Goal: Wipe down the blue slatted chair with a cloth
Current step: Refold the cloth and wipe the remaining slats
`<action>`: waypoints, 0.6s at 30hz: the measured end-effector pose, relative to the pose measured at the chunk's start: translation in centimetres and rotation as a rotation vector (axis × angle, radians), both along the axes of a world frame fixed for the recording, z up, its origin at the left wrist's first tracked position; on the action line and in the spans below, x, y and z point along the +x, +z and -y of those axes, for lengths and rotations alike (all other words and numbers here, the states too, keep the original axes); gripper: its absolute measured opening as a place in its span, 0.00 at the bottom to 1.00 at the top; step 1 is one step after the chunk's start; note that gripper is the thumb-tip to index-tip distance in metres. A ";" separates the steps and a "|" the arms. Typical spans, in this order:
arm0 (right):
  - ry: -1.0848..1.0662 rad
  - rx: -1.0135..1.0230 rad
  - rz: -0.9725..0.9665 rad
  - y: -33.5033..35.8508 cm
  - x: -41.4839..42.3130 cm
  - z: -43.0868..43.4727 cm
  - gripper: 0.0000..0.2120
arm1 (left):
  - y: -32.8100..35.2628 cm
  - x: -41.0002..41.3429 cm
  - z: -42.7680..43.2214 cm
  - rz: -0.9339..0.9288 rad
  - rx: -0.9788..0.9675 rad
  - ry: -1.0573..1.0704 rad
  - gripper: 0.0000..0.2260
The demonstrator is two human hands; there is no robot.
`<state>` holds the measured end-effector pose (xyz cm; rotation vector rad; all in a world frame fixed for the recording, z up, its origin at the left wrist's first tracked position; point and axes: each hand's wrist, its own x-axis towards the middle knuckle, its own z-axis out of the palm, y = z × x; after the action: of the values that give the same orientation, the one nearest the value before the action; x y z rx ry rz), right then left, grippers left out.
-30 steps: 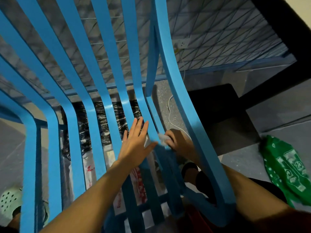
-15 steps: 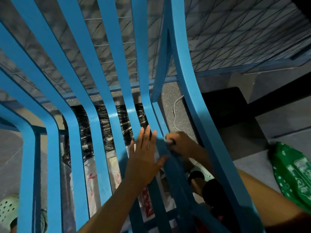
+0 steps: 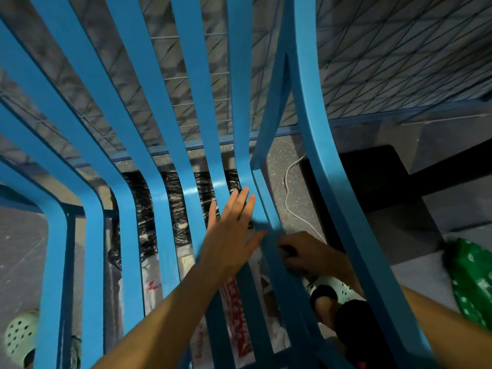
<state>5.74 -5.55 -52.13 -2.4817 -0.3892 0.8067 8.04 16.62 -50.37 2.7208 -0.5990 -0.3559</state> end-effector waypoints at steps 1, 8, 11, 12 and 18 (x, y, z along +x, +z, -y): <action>0.012 -0.013 0.006 -0.6 -0.4 0.0 0.15 | -0.2 0.1 0.0 -0.004 0.011 -0.020 0.35; -0.210 0.228 0.278 -2.7 7.9 -2.5 0.21 | -1.0 -0.2 0.2 0.054 0.062 -0.020 0.32; -0.298 0.181 0.369 -3.7 11.1 -3.0 0.15 | -1.1 -0.4 0.3 0.054 0.074 -0.015 0.32; -0.348 0.191 0.362 -3.6 11.8 -3.1 0.14 | -1.1 -0.4 0.3 0.051 0.066 -0.005 0.33; -0.592 0.173 0.357 -2.8 13.8 -4.1 0.15 | -1.0 -0.3 0.5 0.032 0.023 0.023 0.32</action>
<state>19.55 -1.44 -54.91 -2.3742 0.1585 0.0876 7.74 16.09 -51.39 2.7578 -0.5750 -0.3162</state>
